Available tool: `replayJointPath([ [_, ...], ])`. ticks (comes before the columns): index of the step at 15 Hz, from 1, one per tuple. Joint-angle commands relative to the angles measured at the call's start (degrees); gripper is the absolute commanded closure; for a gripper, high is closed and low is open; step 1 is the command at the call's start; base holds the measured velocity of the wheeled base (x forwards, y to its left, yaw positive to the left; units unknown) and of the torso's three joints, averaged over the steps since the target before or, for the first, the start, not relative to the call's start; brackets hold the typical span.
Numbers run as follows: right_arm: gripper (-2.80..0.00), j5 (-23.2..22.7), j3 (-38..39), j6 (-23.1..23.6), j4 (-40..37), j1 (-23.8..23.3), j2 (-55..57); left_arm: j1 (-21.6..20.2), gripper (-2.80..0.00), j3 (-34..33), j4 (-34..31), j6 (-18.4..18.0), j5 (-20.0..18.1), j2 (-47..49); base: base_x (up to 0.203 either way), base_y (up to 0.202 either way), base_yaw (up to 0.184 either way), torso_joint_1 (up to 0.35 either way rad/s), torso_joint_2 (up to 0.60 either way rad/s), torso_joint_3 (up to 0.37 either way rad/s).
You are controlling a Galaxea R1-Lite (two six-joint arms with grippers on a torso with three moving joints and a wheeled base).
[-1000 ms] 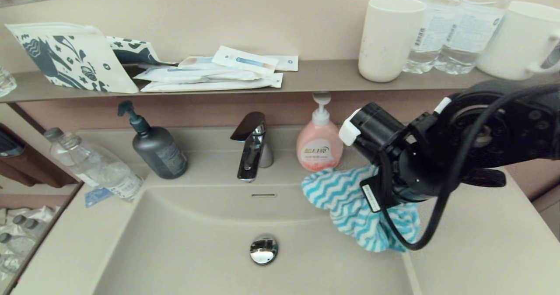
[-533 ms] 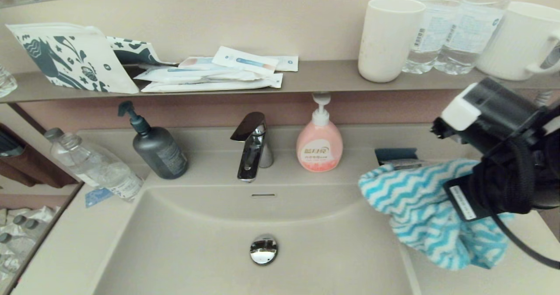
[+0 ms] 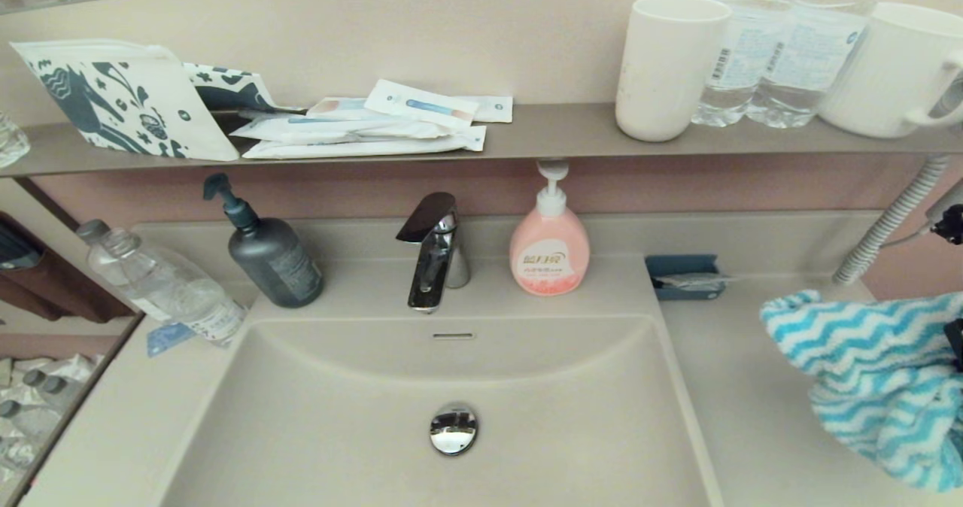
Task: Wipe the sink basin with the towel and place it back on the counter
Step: Wipe the sink
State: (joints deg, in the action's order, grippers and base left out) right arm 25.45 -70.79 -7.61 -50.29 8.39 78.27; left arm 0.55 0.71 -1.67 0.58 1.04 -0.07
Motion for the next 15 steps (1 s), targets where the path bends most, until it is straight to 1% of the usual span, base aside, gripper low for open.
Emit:
replayJointPath([
  [1, 0.00, -0.4, 4.8, 2.6, 6.0, -4.4, -1.9, 0.0, 0.00, 0.0, 0.0, 0.0, 0.0, 0.1, 0.000, 0.000, 0.000, 0.000, 0.00, 0.000],
  [3, 0.00, -1.9, 10.2, 3.6, 12.4, -6.2, -1.8, 0.0, 0.00, 0.0, 0.0, 0.0, 0.0, 0.1, 0.000, 0.000, 0.000, 0.000, 0.00, 0.000],
  [5, 0.00, -3.9, 15.3, 4.4, 19.5, -6.8, -1.6, 0.0, 0.00, 0.0, 0.0, 0.0, 0.0, 0.1, 0.000, 0.000, 0.000, 0.000, 0.00, 0.000],
  [8, 0.00, -9.8, 21.5, 3.5, 32.0, -6.6, 0.5, 0.0, 0.00, 0.0, 0.0, 0.0, 0.0, 0.1, 0.000, 0.000, 0.000, 0.000, 0.00, 0.000],
  [11, 0.00, -10.7, 26.7, 2.6, 48.9, -6.3, 4.1, 0.0, 0.00, 0.0, 0.0, 0.0, 0.0, 0.1, 0.000, 0.000, 0.000, 0.000, 0.00, 0.000],
  [12, 0.00, -10.6, 28.7, 2.5, 52.1, -5.4, 5.4, 0.0, 0.00, 0.0, 0.0, 0.0, 0.0, 0.1, 0.000, 0.000, 0.000, 0.000, 0.00, 0.000],
  [15, 0.00, -10.5, 32.3, 2.0, 53.2, -3.7, 7.8, 0.0, 0.00, 0.0, 0.0, 0.0, 0.0, 0.1, 0.000, 0.000, 0.000, 0.000, 0.00, 0.000],
])
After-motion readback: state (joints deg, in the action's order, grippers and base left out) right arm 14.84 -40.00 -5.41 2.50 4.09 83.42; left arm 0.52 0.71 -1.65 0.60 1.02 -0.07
